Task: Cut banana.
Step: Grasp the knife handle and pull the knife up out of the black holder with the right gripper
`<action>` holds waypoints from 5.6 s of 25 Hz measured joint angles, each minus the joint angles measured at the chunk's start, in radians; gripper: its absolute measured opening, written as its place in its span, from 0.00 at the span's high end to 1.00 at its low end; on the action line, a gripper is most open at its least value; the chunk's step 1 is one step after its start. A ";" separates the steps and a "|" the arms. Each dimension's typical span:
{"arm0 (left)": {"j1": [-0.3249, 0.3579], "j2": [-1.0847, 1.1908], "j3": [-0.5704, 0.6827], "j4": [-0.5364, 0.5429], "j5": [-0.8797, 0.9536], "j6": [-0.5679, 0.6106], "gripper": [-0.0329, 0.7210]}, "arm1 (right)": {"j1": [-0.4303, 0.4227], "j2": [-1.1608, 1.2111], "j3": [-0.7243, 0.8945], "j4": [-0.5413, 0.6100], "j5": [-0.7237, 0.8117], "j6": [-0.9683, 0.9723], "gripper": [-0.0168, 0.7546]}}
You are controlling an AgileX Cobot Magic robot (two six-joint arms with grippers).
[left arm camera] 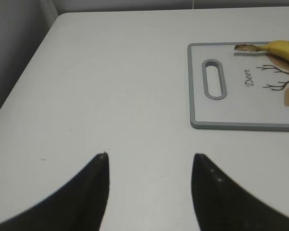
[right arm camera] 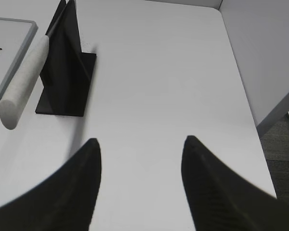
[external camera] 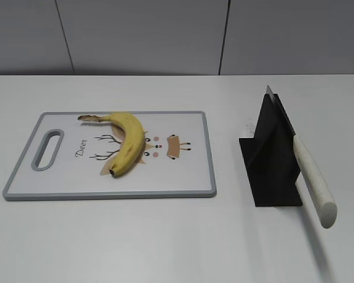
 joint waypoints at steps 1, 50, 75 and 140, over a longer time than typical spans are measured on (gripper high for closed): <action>0.000 0.000 0.000 0.000 0.000 0.000 0.26 | 0.000 0.000 0.000 0.000 0.000 0.000 0.43; 0.000 0.000 0.000 0.000 -0.001 0.000 0.26 | 0.219 0.949 -0.467 0.070 0.172 0.175 0.21; 0.000 0.000 0.000 0.001 -0.001 0.000 0.26 | 0.458 1.487 -0.520 0.062 0.051 0.415 0.21; 0.000 0.000 0.000 0.001 -0.001 0.000 0.26 | 0.457 1.416 -0.521 0.006 0.005 0.592 0.76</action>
